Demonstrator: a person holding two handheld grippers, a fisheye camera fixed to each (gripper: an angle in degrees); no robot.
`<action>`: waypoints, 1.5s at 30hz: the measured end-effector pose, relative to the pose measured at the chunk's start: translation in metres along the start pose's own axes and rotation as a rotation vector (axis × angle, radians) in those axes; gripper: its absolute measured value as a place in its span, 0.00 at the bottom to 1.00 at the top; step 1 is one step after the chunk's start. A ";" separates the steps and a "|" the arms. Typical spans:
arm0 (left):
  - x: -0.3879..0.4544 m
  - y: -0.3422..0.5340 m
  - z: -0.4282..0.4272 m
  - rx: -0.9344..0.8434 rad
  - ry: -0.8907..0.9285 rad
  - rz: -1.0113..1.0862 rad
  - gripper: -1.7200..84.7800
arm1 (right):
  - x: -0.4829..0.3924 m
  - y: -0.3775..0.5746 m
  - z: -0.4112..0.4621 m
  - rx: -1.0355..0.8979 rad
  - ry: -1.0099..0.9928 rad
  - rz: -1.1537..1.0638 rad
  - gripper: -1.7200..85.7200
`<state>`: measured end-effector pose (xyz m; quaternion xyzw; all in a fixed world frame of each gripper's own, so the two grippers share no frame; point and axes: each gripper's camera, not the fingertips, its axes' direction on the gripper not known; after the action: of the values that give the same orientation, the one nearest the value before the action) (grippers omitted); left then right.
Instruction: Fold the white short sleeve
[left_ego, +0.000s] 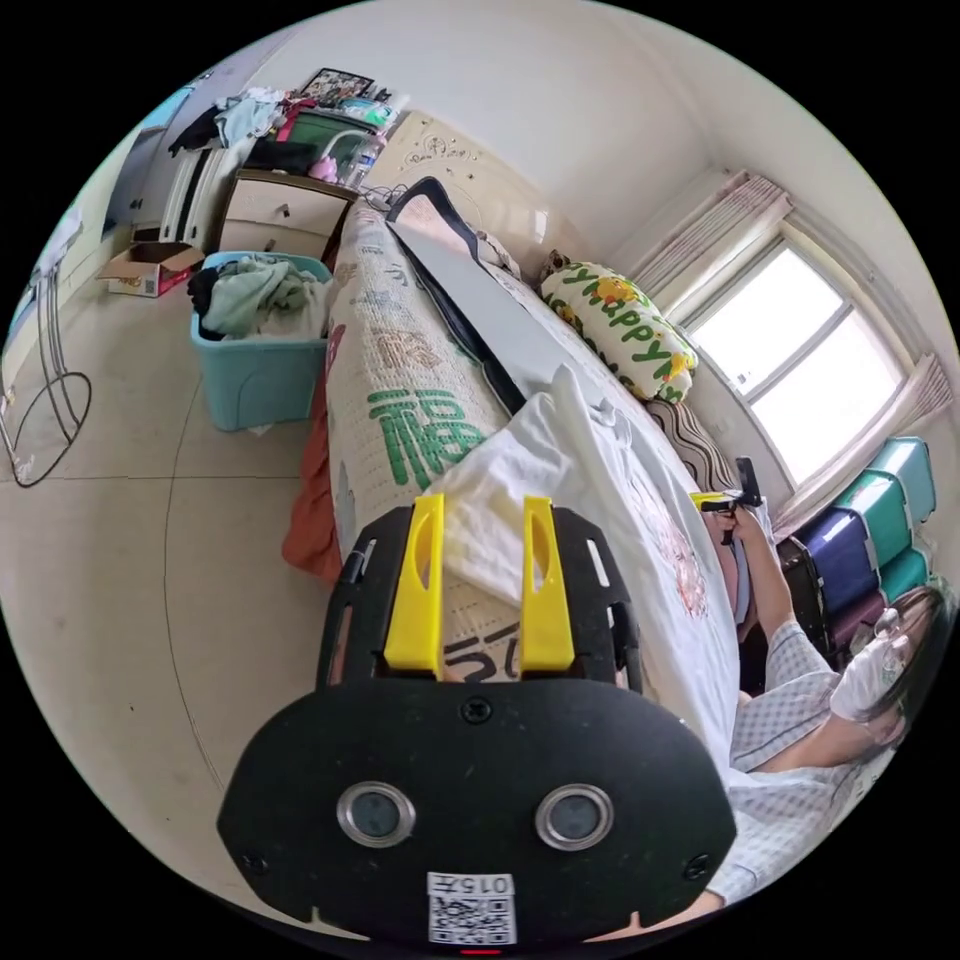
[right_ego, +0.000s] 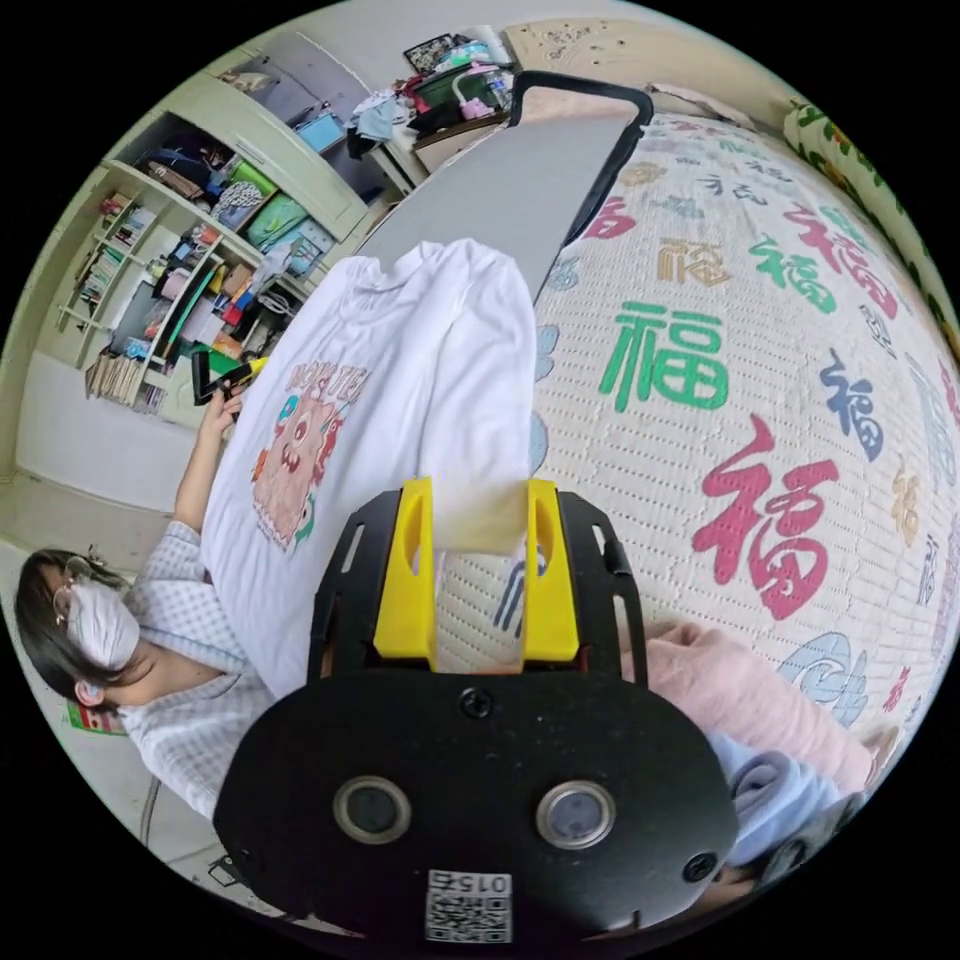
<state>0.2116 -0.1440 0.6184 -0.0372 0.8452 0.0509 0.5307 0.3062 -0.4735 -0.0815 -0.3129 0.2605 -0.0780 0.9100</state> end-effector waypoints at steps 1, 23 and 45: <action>0.005 -0.008 0.003 -0.017 -0.005 0.001 0.14 | 0.000 -0.004 0.003 -0.015 0.033 -0.014 0.16; 0.092 -0.080 -0.027 -0.057 -0.618 0.004 0.04 | 0.056 -0.021 -0.066 0.391 0.370 0.390 0.09; 0.256 -0.205 0.158 -0.095 -0.496 0.203 0.07 | -0.027 -0.126 0.046 0.196 0.516 0.101 0.02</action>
<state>0.2656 -0.3298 0.3098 0.0363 0.6853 0.1511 0.7115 0.3098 -0.5407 0.0371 -0.1797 0.4902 -0.1347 0.8422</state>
